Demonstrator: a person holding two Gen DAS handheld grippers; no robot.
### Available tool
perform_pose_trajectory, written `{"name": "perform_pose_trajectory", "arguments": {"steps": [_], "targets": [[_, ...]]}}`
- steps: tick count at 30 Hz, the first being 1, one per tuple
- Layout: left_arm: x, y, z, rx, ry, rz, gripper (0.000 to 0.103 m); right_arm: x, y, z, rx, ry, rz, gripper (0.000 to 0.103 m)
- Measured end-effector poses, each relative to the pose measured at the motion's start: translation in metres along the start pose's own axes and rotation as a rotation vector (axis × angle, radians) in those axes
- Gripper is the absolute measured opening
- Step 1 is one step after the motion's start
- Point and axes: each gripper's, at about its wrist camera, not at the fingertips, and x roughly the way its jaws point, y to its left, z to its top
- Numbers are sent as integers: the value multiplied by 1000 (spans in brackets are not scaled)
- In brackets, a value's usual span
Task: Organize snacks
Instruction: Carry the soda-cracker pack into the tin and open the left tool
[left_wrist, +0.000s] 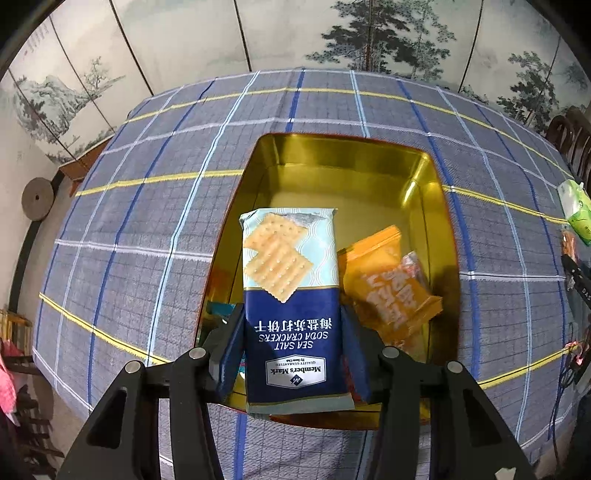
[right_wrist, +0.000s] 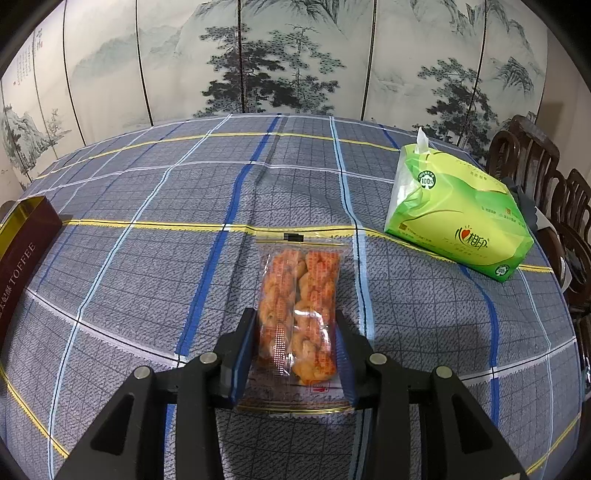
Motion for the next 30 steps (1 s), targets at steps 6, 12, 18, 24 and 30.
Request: {"name": "perform_pose_trajectory", "arguments": {"steps": [6, 12, 18, 24, 30], "targets": [[10, 7, -5, -21, 19, -13, 45, -3, -2, -1, 11, 1, -4, 41], [10, 8, -4, -25, 20, -14, 49, -2, -1, 0, 22, 2, -19, 41], [8, 12, -3, -53, 12, -24, 53, -2, 0, 1, 28, 8, -30, 40], [2, 17, -4, -63, -9, -22, 62, -1, 4, 2, 27, 13, -43, 39], [-10, 18, -6, -66, -55, 2, 68, -1, 7, 2, 37, 18, -63, 39]]}}
